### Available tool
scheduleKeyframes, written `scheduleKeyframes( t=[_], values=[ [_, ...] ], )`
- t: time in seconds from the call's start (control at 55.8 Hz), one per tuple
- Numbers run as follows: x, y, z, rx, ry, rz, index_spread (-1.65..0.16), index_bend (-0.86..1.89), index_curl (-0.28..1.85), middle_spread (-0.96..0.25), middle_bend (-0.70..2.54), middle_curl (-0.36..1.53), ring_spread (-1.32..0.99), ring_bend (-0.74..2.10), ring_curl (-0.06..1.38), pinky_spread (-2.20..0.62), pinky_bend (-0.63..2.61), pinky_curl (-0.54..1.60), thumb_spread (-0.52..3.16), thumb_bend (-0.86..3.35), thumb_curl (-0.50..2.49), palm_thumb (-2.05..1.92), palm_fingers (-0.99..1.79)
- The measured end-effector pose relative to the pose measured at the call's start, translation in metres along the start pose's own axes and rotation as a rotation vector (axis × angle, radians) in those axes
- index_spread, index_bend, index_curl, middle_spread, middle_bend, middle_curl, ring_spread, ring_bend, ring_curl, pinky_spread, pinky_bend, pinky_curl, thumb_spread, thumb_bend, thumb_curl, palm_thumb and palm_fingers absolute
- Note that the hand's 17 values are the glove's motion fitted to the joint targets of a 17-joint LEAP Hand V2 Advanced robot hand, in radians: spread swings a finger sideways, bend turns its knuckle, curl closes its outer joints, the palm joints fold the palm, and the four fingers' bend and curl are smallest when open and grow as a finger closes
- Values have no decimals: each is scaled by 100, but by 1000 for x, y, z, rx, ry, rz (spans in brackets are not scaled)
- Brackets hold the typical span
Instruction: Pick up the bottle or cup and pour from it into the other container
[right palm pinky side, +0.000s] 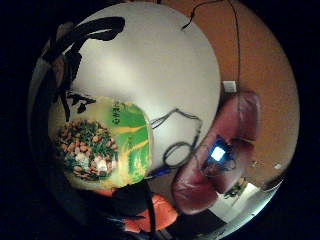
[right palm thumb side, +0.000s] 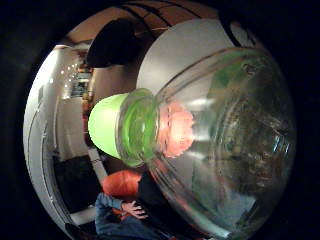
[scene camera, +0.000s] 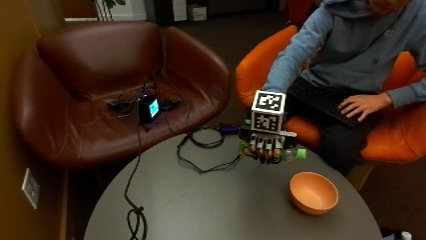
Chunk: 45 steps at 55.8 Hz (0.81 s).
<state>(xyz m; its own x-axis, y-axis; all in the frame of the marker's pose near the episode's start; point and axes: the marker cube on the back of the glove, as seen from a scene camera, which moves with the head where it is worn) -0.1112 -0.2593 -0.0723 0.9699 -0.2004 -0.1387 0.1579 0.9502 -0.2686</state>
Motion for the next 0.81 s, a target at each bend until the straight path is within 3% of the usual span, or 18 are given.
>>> scheduleKeyframes(
  t=[0.556, 0.807],
  values=[
    [-89, 5, -8, -48, 814, -142, -25, 13, 39, -10, 26, 54, -23, 32, 45, -29, 33, 38, 16, -4, 73, 104, 111],
    [-117, 2, -5, -59, 1124, -78, -24, 14, 39, -9, 27, 54, -22, 33, 46, -28, 34, 38, 16, -4, 74, 103, 113]
  ],
)
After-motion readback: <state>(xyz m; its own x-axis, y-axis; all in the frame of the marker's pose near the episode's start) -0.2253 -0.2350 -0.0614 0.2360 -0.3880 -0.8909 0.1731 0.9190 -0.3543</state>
